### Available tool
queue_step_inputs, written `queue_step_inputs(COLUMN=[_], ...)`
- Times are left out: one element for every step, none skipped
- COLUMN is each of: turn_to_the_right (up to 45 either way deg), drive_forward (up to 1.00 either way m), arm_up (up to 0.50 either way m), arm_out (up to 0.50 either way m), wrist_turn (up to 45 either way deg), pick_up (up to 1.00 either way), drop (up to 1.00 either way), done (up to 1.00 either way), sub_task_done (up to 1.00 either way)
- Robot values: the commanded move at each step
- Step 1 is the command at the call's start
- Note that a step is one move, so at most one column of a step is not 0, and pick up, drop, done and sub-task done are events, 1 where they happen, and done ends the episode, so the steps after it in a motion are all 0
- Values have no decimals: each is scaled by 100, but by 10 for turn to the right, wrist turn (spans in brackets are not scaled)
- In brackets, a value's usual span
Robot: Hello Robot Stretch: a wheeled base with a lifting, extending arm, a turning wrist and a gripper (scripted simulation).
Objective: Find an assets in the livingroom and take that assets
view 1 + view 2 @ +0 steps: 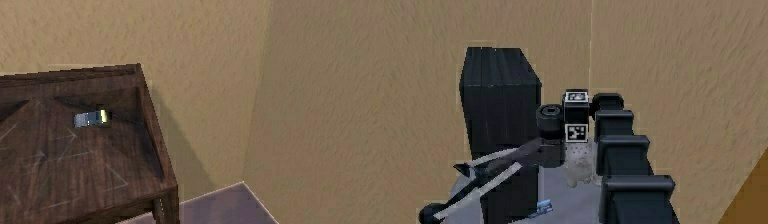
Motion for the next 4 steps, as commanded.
queue_step_inputs(turn_to_the_right=[0,0,0,0], drive_forward=[0,0,0,0], arm_up=[0,0,-30,0], arm_out=[0,0,0,0], wrist_turn=[450,60,0,0], pick_up=[0,0,0,100], drop=[0,0,0,0], done=[0,0,0,0], sub_task_done=[0,0,0,0])
